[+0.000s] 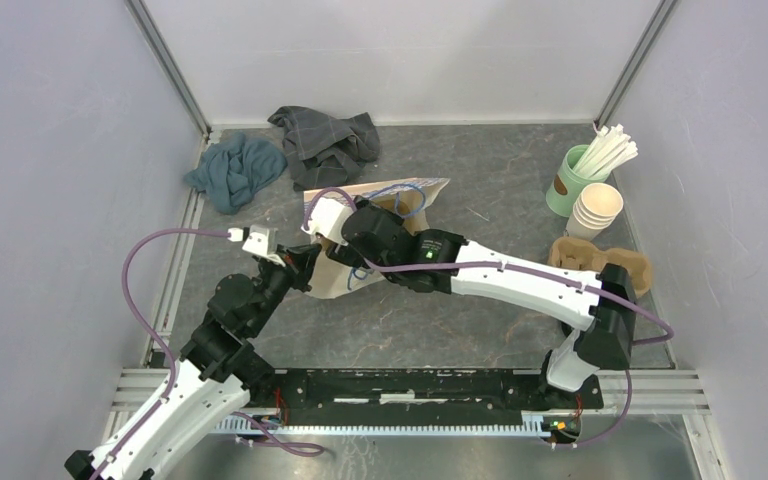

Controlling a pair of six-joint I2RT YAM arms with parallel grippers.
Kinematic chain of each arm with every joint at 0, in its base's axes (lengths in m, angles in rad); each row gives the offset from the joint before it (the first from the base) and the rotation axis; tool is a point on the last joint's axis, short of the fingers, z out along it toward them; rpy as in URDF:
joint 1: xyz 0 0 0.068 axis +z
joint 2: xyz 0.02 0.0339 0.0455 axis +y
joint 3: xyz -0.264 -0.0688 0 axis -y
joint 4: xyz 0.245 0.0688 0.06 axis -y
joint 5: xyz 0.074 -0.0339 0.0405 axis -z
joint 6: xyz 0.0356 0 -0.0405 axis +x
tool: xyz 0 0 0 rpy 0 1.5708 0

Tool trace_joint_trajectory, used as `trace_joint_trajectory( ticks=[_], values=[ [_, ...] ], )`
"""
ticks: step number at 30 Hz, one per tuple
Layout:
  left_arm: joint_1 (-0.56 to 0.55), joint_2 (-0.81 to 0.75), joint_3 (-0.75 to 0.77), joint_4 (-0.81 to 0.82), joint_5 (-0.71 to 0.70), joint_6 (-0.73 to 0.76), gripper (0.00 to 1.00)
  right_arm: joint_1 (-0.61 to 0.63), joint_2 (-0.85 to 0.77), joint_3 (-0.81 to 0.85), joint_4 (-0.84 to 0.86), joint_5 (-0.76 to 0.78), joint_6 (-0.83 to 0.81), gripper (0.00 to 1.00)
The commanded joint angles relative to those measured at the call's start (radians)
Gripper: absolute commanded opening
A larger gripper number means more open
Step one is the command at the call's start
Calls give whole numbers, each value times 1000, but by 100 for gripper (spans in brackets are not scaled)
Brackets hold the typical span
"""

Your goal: Pack the takeout coffee

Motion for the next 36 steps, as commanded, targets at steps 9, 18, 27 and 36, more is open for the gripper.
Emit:
trace_joint_trajectory(
  ticks=[9, 18, 27, 36],
  values=[
    [1, 13, 41, -22, -2, -93, 2, -55, 14, -123, 247, -203, -194, 40],
    [1, 51, 97, -63, -30, -136, 2, -81, 20, -213, 367, -223, -193, 40],
    [1, 49, 102, -117, -50, -170, 2, -132, 9, -187, 305, -383, -321, 40],
    [1, -27, 84, -188, -117, -174, 2, -150, 64, -121, 246, -463, -434, 39]
  ],
)
